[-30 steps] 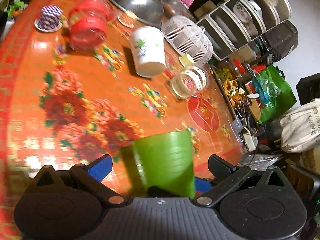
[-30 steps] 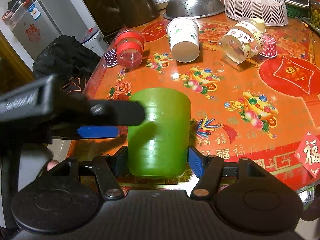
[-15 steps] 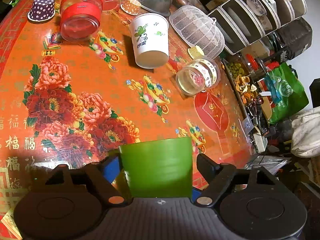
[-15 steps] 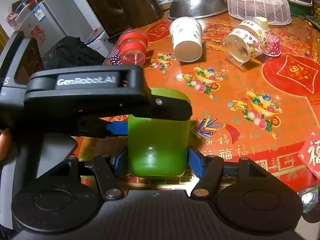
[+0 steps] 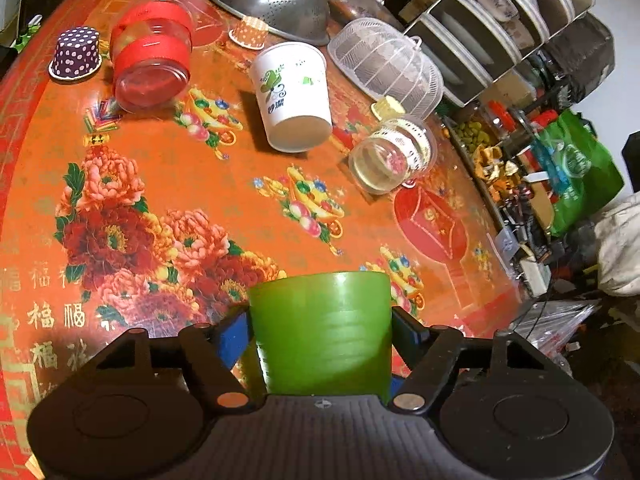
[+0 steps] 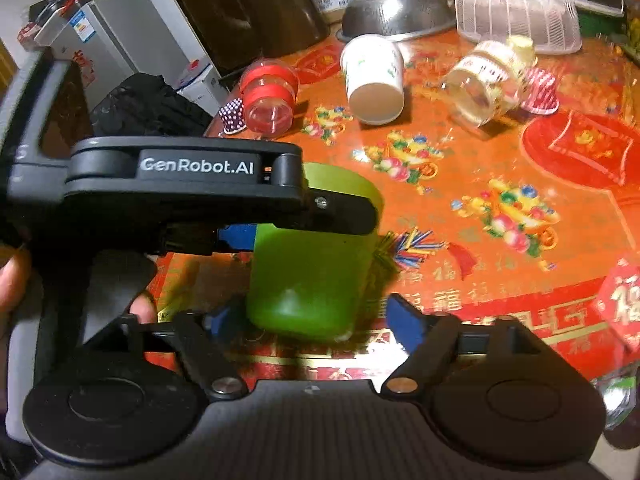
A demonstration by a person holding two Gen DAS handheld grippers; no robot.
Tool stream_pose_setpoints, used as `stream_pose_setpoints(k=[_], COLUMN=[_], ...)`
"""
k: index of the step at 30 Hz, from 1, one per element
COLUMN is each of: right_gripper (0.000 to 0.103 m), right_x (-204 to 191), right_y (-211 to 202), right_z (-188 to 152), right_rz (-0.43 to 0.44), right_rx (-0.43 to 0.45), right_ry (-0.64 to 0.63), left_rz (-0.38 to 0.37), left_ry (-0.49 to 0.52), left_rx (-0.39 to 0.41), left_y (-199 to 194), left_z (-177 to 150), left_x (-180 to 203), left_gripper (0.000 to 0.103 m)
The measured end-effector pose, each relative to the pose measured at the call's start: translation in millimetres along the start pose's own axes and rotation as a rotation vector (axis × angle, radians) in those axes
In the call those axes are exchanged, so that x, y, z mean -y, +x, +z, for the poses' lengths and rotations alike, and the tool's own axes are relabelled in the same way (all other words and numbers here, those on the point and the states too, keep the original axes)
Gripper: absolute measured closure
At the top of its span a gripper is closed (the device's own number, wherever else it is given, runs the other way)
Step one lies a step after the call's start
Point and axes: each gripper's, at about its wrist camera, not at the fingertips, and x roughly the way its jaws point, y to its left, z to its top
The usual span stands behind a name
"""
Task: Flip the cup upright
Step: 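Close the left gripper on the green cup while the right gripper releases it, then carry the upright green cup with the left gripper and lower it onto the table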
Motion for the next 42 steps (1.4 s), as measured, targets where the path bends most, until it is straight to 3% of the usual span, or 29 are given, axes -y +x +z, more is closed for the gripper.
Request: stream_pose_setpoints(k=[3,7,12,17,19,23,25,32,39,42], right_gripper=[0.007,0.006,0.006,0.005,0.005,0.004,0.004,0.001,0.001,0.001], right_x=[8,25,37,32,33,42,42,26,22,28], right_y=[-22,-50,-75,-80,-76,-67,-61,-54,-58,-60], right_z=[-8,-22,-42,-54,-58,-75,-80,-87,-99,-102], right_rz=[0.012,0.052,0.074,0.038,0.052,0.134,0.155,0.084,0.018,0.027], right_rx=[0.077,0.222,0.409,0.549,0.579,0.647,0.661,0.662,0.669,0.672], right_ry=[0.017,0.068,0.107,0.045,0.036,0.085,0.098,0.054,0.017,0.031], left_rz=[-0.011,-0.016,-0.032,-0.016,0.033,0.118,0.177,0.252,0.269,0.287], left_ry=[0.028,0.095,0.276,0.442,0.497,0.504,0.535,0.581,0.542,0.549], left_rx=[0.026,0.103,0.367,0.63,0.736,0.956,1.023,1.081,1.035,1.022], left_y=[-4,-15,-53,-89,-94,-92,-82,-62,-54,-51], left_z=[0,0,-16,-58,-83,-127,-144,-154,-150,-149], left_x=[-4,-3,16,20,9,-15,-16,1,1,3], left_gripper=[0.027,0.027,0.027,0.027,0.027,0.027,0.027,0.027,0.027,0.027])
